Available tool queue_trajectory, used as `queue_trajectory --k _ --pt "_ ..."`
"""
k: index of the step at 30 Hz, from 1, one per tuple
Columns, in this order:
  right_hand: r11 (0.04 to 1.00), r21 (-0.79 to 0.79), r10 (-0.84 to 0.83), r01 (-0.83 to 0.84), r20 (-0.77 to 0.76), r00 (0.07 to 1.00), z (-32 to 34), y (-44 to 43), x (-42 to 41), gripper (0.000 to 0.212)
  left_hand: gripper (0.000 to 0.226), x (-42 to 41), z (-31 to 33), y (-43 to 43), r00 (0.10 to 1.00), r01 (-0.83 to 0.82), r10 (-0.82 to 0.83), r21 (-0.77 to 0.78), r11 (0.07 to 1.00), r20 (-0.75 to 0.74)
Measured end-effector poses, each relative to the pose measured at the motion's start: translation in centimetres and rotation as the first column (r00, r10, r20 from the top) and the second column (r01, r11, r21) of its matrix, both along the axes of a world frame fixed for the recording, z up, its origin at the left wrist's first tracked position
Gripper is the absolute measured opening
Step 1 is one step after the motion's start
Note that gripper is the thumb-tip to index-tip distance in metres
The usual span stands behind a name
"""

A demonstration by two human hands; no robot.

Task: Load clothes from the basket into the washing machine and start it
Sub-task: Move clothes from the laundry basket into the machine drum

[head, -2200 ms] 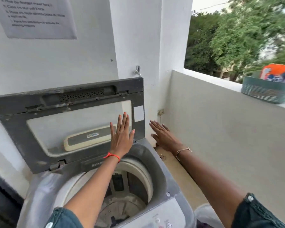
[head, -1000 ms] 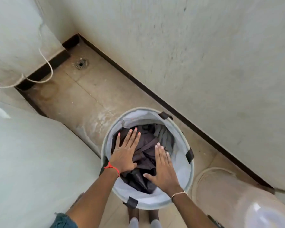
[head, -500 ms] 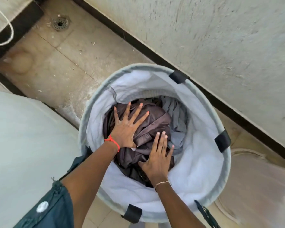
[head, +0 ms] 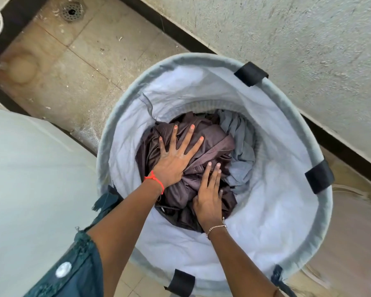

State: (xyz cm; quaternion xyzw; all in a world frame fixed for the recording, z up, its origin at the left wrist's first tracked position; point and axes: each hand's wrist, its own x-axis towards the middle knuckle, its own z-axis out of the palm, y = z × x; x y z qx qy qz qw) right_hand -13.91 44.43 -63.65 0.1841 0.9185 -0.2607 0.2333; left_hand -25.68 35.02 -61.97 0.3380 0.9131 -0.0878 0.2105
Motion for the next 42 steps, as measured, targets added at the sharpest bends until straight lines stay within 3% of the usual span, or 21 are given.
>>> queue_trajectory --k 5,9,14,19,21,24,26,32,42 --pt "0.981 0.160 0.096 -0.107 0.073 0.993 0.1 0.9 0.1 0.125 0.126 0.5 0.0 -1.0 0.987 0.017 -0.005 0.075 0.997 -0.162" --pt "0.975 0.198 0.084 -0.098 0.075 0.994 0.4 1.4 -0.8 0.136 0.132 -0.5 0.8 -1.0 0.975 -0.117 0.131 0.087 0.989 -0.178" --pt "0.999 0.047 0.005 -0.004 -0.008 1.000 -0.7 0.6 -0.9 0.117 0.127 -0.8 -1.1 -0.6 0.990 -0.084 0.091 0.070 0.994 -0.106" --pt "1.000 -0.017 -0.027 0.026 -0.040 0.999 -1.3 -0.5 -0.6 0.095 0.081 1.0 -2.6 0.0 0.970 -0.034 0.032 -0.004 0.999 -0.242" --pt "1.000 0.014 -0.014 0.015 -0.053 0.998 -0.9 -0.5 -0.7 0.089 0.065 1.7 -2.6 0.1 0.961 -0.011 0.008 -0.008 1.000 -0.275" --pt "0.986 0.158 0.074 -0.057 -0.105 0.992 -0.2 -0.5 -0.3 0.071 0.064 2.7 -1.2 0.2 0.960 0.004 0.004 0.031 1.000 -0.279" --pt "0.972 0.208 0.129 -0.107 -0.092 0.987 1.7 -0.1 -0.5 0.053 0.063 3.4 0.4 0.0 0.960 -0.027 0.049 0.084 0.996 -0.276" --pt "0.946 0.253 0.226 -0.203 -0.067 0.972 10.1 0.5 -0.4 0.052 0.065 5.0 8.7 -0.4 0.945 -0.113 0.165 0.192 0.975 -0.284" --pt "0.917 0.344 0.309 -0.202 -0.292 0.905 29.2 2.9 0.4 0.045 0.077 7.1 30.1 1.2 0.883 -0.265 0.371 0.348 0.899 -0.287"
